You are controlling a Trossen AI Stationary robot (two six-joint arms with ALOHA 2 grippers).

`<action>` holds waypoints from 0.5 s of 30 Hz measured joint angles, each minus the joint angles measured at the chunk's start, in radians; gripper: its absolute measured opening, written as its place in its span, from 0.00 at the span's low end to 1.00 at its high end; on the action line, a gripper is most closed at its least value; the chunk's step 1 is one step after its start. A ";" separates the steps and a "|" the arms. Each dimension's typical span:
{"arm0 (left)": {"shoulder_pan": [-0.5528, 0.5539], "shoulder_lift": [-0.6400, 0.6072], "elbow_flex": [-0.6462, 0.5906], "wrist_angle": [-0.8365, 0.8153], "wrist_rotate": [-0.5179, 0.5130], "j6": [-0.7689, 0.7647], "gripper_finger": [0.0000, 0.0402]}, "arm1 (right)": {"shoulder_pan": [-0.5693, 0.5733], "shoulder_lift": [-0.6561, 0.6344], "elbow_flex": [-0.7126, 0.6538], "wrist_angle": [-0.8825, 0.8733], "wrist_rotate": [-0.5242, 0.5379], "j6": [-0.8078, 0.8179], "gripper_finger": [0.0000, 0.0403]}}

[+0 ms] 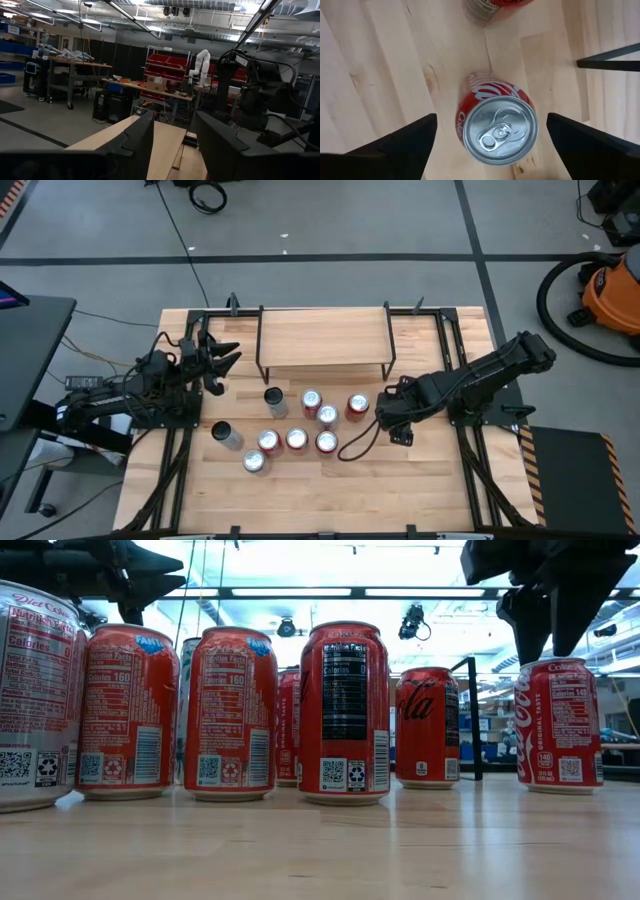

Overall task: Place canned beverage on shelf
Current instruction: Put the red soda can on the shelf

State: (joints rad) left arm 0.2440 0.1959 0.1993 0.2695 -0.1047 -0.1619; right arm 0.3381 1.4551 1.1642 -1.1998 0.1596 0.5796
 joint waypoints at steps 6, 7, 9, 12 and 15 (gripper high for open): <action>0.000 0.000 0.000 0.001 0.000 0.000 0.39 | -0.025 0.000 -0.115 0.133 -0.051 -0.012 0.96; 0.000 0.000 0.000 0.001 0.000 0.000 0.39 | -0.028 0.000 -0.140 0.172 -0.055 -0.017 0.96; 0.000 0.000 0.000 0.002 0.000 0.000 0.39 | -0.037 0.000 -0.190 0.242 -0.078 -0.029 0.96; 0.000 0.000 0.000 0.003 -0.001 -0.003 0.39 | -0.057 0.000 -0.250 0.306 -0.117 -0.032 0.96; 0.000 0.000 0.000 0.003 -0.001 -0.004 0.39 | -0.077 0.000 -0.279 0.303 -0.145 -0.024 0.94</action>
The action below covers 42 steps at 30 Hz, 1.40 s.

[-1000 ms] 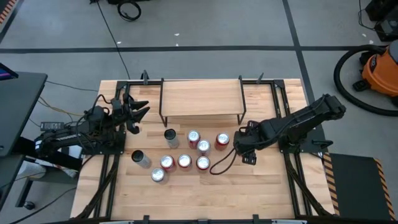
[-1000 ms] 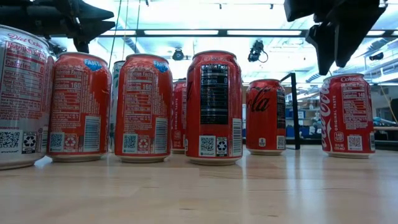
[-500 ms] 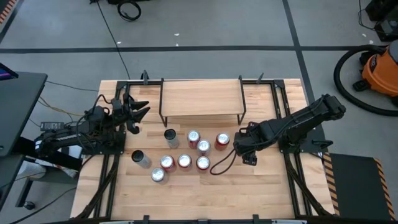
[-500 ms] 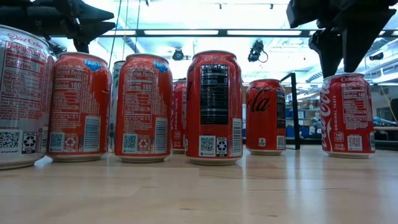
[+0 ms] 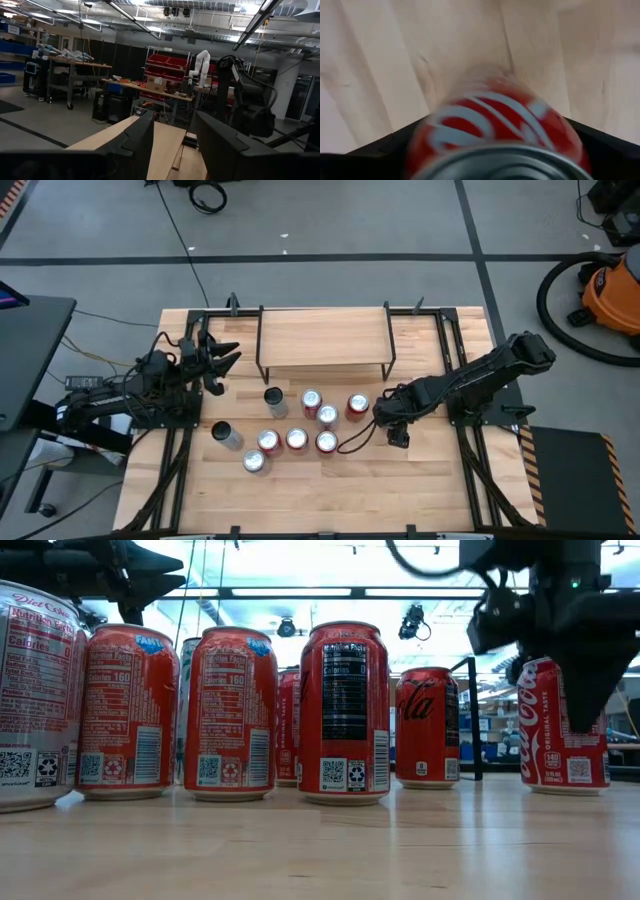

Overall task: Place canned beverage on shelf
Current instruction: Put the red soda can on the shelf

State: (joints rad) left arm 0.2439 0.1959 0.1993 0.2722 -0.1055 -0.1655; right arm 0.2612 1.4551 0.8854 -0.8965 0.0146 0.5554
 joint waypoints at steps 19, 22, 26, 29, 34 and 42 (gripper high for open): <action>0.000 0.000 0.000 0.007 0.000 -0.004 0.39 | -0.104 0.002 0.287 -0.231 0.014 -0.115 0.76; 0.000 0.000 0.000 0.007 0.000 -0.008 0.39 | -0.138 0.000 0.407 -0.349 0.047 -0.138 0.76; 0.000 0.000 0.000 0.008 0.000 -0.008 0.39 | -0.199 0.017 0.558 -0.443 0.098 -0.193 0.76; 0.000 0.000 0.000 0.009 0.000 -0.008 0.39 | -0.258 0.087 0.685 -0.533 0.119 -0.275 0.77; 0.000 0.000 0.000 0.010 0.000 -0.010 0.39 | -0.374 0.240 0.931 -0.617 0.148 -0.488 0.77; 0.000 0.000 0.000 -0.001 0.000 -0.017 0.39 | -0.612 0.379 1.138 -0.646 0.080 -0.717 0.78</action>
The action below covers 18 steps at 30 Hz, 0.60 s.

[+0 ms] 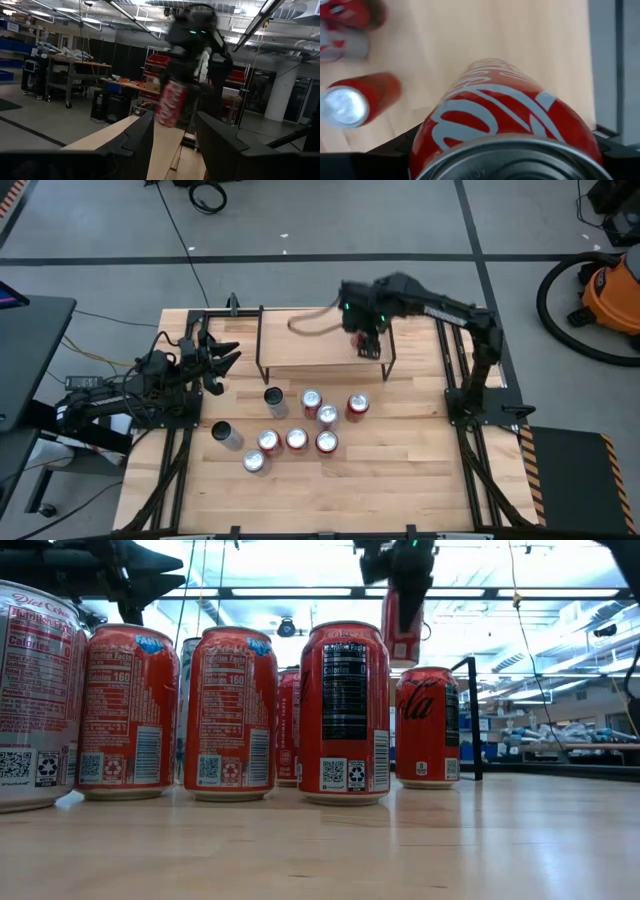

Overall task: Place canned beverage on shelf
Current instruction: Put the red soda can on the shelf

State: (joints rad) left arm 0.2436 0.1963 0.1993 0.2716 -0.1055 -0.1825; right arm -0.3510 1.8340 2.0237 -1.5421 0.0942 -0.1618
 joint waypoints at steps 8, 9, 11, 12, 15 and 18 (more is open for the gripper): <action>0.000 0.000 0.000 -0.014 0.000 -0.006 0.39 | -0.194 0.108 0.053 0.005 -0.110 -0.127 0.78; 0.000 0.000 0.000 -0.014 0.000 -0.007 0.39 | -0.215 0.109 0.054 0.008 -0.129 -0.127 0.78; 0.000 0.000 0.000 -0.014 0.000 -0.009 0.39 | -0.252 0.110 0.054 0.009 -0.139 -0.110 0.78; 0.000 0.000 0.000 -0.015 0.000 -0.010 0.39 | -0.266 0.109 0.054 0.008 -0.139 -0.103 0.78; 0.000 0.000 0.000 -0.023 0.001 -0.013 0.39 | -0.294 0.105 0.054 -0.004 -0.131 -0.087 0.79; 0.000 0.000 0.000 -0.034 0.001 -0.013 0.39 | -0.300 0.104 0.054 -0.015 -0.121 -0.085 0.80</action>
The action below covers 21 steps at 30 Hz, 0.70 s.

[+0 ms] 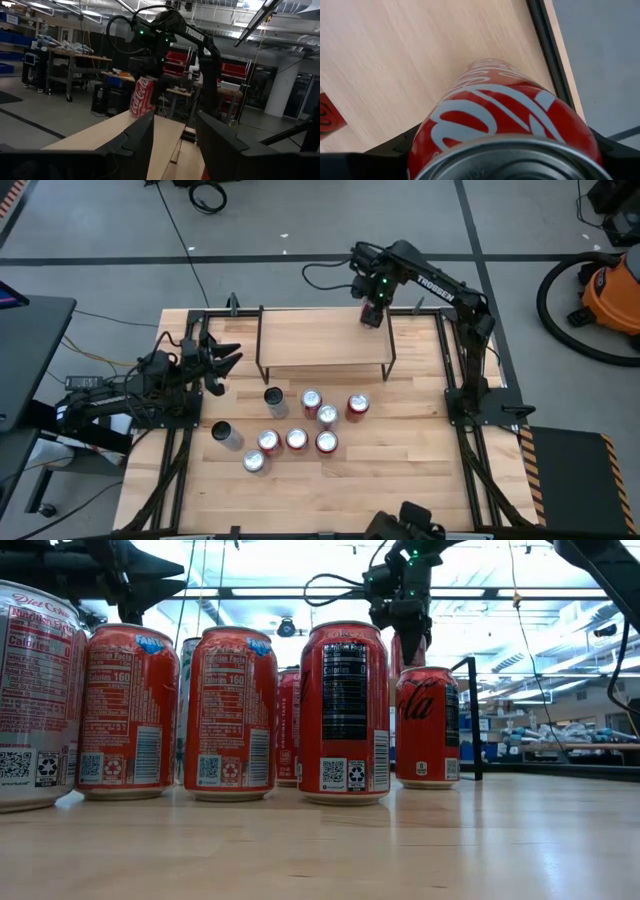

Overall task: Place canned beverage on shelf
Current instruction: Put the red soda can on the shelf

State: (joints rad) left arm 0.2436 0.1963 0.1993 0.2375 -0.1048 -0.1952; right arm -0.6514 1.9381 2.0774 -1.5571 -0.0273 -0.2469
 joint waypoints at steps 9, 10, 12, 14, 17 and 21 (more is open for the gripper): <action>0.000 0.000 0.000 -0.008 0.000 -0.014 0.39 | 0.001 0.005 0.000 0.005 -0.042 -0.025 0.81; 0.000 0.000 0.000 -0.007 0.000 -0.014 0.39 | 0.001 0.005 0.000 0.006 -0.041 -0.026 0.82; -0.001 0.000 0.000 -0.005 0.000 -0.014 0.39 | 0.001 0.005 0.000 0.012 -0.040 -0.034 0.83; -0.001 0.000 0.000 -0.002 0.000 -0.014 0.39 | 0.001 0.005 0.000 0.017 -0.040 -0.037 0.86; -0.001 0.000 0.000 -0.003 0.000 -0.014 0.39 | 0.001 0.005 0.000 0.018 -0.036 -0.037 0.91; -0.001 0.000 0.000 -0.003 0.000 -0.014 0.39 | 0.001 -0.002 0.000 0.012 -0.017 -0.034 0.96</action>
State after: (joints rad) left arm 0.2428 0.1963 0.1993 0.2349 -0.1047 -0.2089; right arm -0.6506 1.9363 2.0769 -1.5449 -0.0445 -0.2813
